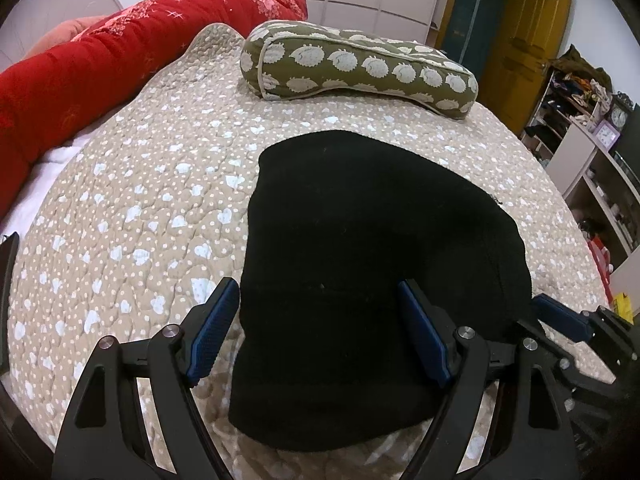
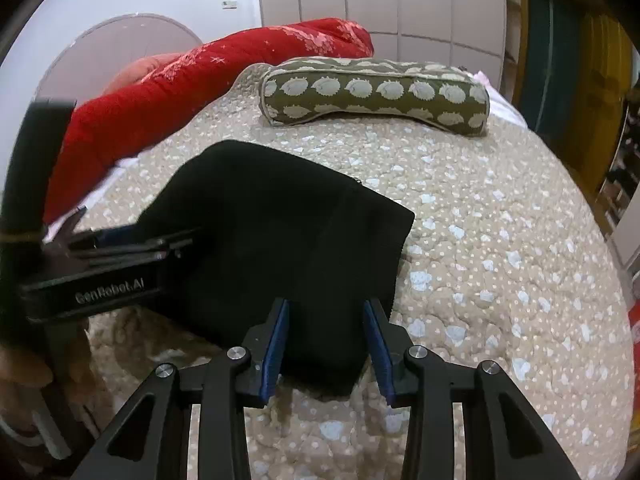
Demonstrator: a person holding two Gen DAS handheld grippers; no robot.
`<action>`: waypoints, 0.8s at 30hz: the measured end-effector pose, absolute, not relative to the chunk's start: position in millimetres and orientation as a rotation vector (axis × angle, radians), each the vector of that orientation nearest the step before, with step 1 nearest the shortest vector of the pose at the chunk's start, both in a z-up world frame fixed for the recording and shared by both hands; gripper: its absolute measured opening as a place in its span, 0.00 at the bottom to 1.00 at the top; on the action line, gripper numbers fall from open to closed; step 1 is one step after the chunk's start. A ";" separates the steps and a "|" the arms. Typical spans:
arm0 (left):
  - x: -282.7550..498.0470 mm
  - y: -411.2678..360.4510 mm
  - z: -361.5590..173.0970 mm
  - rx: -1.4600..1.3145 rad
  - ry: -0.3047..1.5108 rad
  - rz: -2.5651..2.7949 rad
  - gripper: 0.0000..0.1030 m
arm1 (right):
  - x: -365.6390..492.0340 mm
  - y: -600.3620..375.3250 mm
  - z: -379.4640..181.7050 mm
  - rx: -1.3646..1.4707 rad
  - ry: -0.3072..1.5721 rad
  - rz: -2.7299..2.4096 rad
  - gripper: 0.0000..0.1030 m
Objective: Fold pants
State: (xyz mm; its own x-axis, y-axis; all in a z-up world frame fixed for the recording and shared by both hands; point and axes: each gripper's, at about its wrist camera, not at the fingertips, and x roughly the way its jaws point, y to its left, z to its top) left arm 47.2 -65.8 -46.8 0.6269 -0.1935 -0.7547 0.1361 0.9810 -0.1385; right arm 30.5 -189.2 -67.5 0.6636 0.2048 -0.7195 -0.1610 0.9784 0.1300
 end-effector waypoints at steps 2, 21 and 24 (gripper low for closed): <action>43.8 -62.3 -43.2 -0.080 0.876 -0.190 0.79 | 27.1 -198.9 -57.8 0.112 0.814 0.215 0.36; 37.9 -51.9 -54.9 -0.187 0.921 -0.251 0.85 | 42.4 -217.3 -76.7 0.254 0.827 0.172 0.49; 37.9 -50.3 -52.5 -0.189 0.917 -0.256 0.85 | 41.9 -231.4 -75.8 0.351 0.824 0.213 0.49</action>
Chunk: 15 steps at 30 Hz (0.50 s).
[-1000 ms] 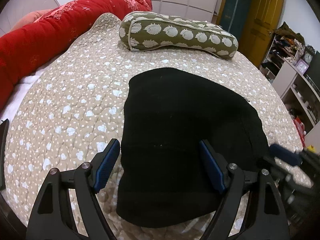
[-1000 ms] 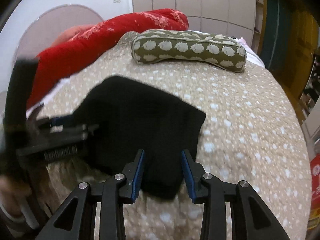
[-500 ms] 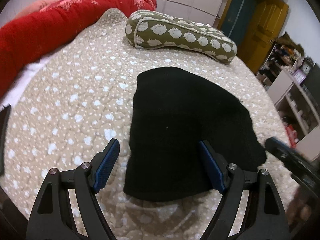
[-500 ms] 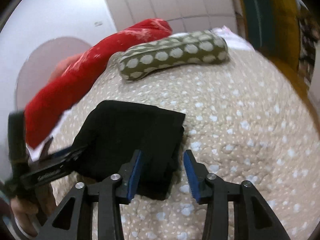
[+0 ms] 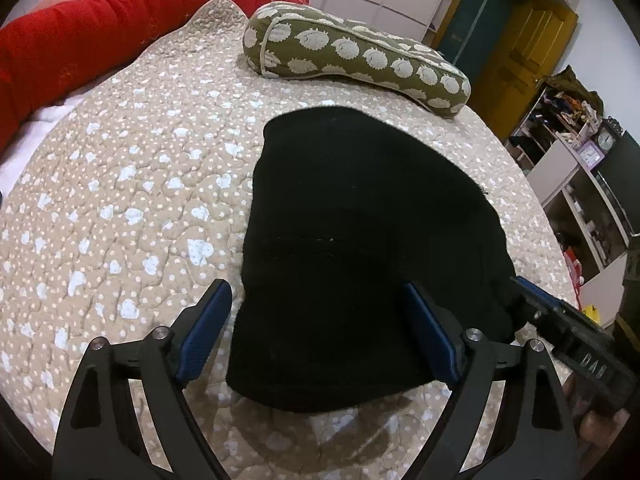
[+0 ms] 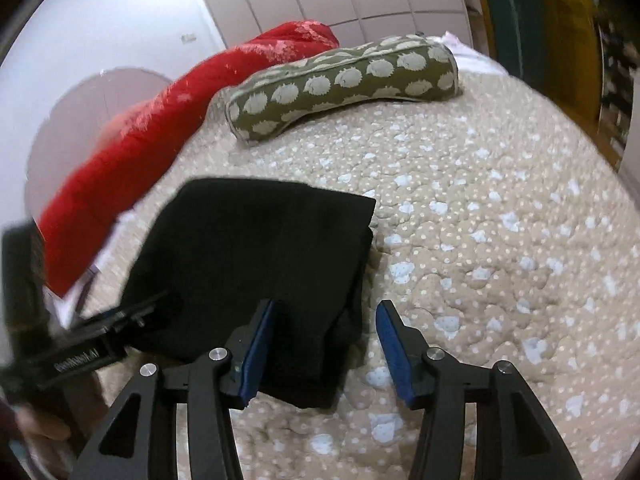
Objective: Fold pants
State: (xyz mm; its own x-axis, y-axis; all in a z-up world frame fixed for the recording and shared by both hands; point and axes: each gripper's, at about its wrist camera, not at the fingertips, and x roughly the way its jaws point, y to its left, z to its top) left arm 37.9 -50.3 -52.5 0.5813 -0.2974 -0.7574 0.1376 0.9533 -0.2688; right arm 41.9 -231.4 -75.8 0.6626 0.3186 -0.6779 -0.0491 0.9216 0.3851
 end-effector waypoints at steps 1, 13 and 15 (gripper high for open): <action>37.4 -48.7 -50.6 -0.191 0.911 -0.257 0.85 | 42.4 -235.4 -75.9 0.382 0.820 0.226 0.49; 59.9 -31.2 -57.3 -0.319 0.973 -0.350 0.86 | 65.8 -245.7 -97.0 0.583 0.852 0.312 0.62; 63.1 -32.1 -62.4 -0.337 0.989 -0.362 0.90 | 71.7 -240.2 -99.2 0.577 0.862 0.329 0.64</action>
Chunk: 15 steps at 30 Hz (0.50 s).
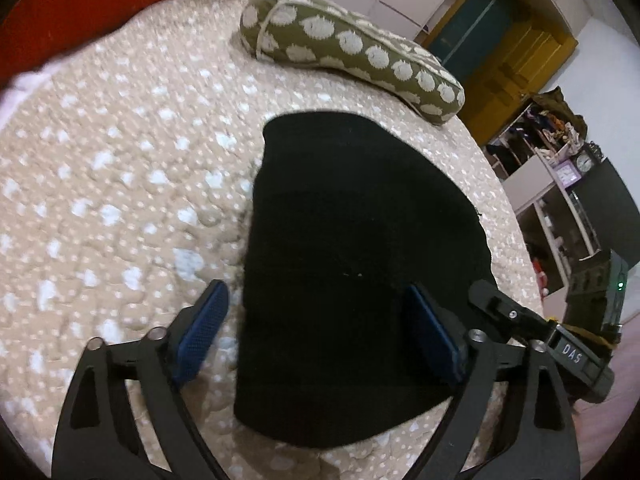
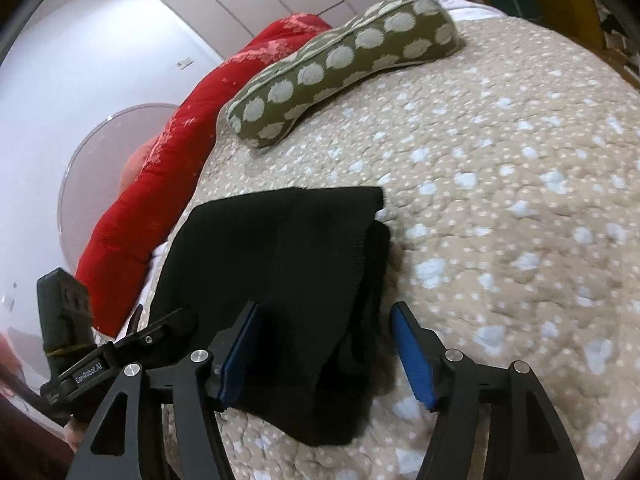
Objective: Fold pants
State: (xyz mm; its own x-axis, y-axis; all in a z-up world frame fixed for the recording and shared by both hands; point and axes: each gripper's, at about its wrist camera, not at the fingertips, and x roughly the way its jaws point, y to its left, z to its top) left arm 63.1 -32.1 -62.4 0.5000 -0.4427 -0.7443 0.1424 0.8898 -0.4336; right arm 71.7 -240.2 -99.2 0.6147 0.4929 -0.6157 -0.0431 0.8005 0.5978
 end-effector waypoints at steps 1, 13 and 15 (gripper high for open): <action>64.0 -32.8 -63.5 -0.336 0.986 -0.363 0.91 | 73.7 -238.2 -100.0 0.570 0.861 0.331 0.65; 67.6 -44.5 -61.8 -0.293 0.939 -0.401 0.78 | 79.3 -231.3 -95.1 0.536 0.794 0.316 0.40; 68.0 -44.7 -54.7 -0.290 0.920 -0.407 0.72 | 79.7 -231.2 -83.7 0.519 0.765 0.320 0.37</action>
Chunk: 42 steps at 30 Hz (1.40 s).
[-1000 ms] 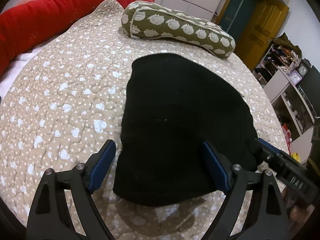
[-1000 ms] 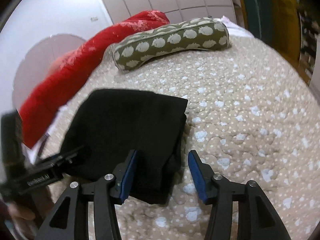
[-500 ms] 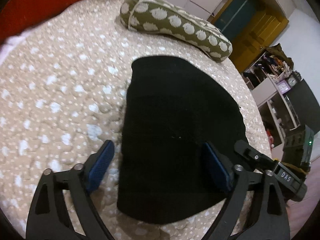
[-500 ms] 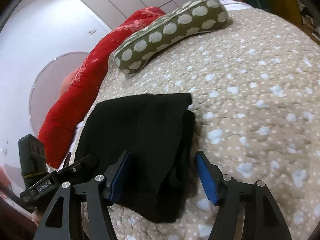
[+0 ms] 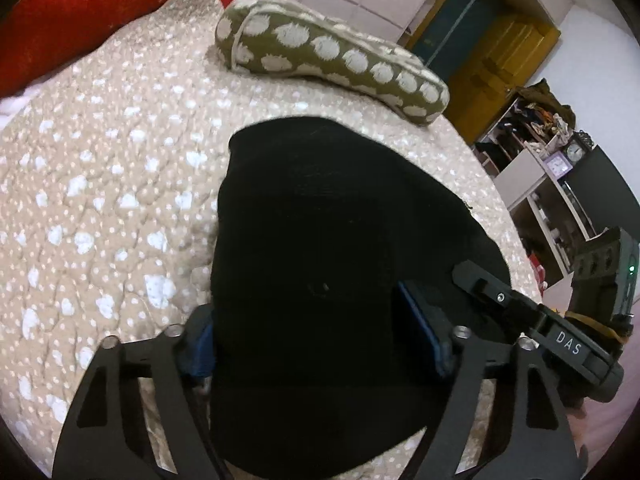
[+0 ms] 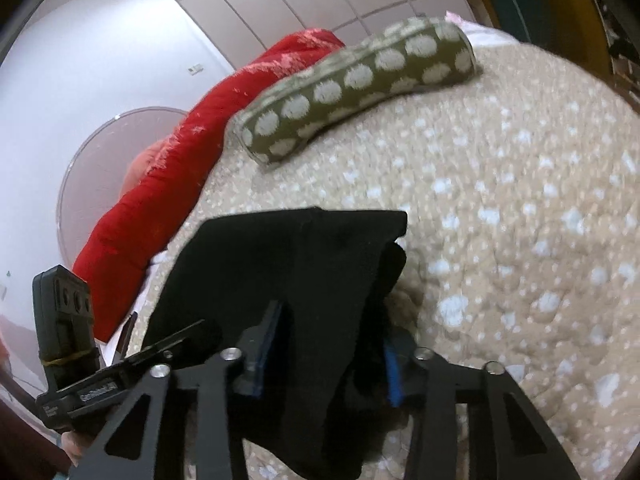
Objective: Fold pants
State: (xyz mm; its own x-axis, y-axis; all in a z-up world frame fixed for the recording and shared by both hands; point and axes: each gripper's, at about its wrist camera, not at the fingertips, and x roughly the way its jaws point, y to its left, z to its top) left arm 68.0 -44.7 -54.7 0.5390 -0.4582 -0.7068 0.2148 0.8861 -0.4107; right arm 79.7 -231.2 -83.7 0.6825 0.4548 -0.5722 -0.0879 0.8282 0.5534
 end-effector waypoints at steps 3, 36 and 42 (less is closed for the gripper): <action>77.4 -47.1 -41.6 -0.286 0.899 -0.429 0.67 | 88.4 -233.4 -66.5 0.486 0.730 0.312 0.36; 93.8 -70.3 -41.6 -0.111 0.841 -0.209 0.77 | 112.7 -209.3 -49.9 0.161 0.785 0.136 0.40; 77.9 -72.1 -30.6 -0.062 0.810 -0.155 0.76 | 95.0 -211.4 -35.6 0.190 0.735 0.083 0.41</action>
State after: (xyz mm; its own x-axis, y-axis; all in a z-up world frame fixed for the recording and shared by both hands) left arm 77.9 -72.1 -30.6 0.6790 -0.1614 -0.7162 0.1141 0.9869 -0.1143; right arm 95.0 -211.4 -35.6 0.7397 0.1418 -0.6578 -0.0091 0.9795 0.2010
